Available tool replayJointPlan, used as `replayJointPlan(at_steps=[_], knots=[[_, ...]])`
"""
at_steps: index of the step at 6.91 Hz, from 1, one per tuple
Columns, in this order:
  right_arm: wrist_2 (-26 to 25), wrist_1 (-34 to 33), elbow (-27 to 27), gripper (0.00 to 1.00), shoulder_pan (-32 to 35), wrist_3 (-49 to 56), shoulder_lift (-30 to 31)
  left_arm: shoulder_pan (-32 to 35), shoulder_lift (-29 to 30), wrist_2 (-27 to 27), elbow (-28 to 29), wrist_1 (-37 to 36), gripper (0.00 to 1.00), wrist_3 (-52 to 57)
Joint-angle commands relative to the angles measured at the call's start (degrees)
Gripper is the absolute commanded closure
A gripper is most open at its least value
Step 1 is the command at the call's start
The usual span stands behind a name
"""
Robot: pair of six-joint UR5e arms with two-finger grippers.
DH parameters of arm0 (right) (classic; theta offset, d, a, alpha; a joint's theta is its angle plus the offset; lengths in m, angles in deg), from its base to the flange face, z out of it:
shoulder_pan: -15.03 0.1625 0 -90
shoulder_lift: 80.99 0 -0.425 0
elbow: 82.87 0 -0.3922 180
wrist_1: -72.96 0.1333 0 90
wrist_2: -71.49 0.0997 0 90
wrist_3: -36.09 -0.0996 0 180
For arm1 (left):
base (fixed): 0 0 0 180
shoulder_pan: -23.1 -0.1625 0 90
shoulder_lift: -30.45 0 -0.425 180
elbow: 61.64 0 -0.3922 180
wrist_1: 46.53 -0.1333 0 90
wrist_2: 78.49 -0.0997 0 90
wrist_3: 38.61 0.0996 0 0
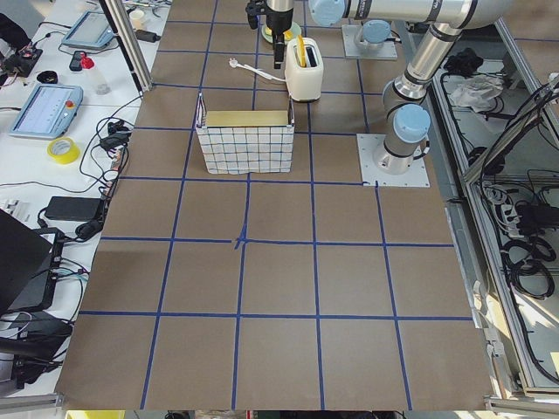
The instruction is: Press toaster with right arm
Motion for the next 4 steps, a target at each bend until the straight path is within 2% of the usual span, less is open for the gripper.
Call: replayJointPlan(at_steps=[1, 4], knots=[[-0.43, 0.15, 3.53, 0.0, 5.32, -2.4, 0.12, 0.0, 0.0, -0.06, 0.04, 0.0, 0.0, 0.0], [-2.63, 0.06, 3.71, 0.0, 8.77, -5.13, -0.05, 0.0, 0.0, -0.06, -0.04, 0.0, 0.0, 0.0]])
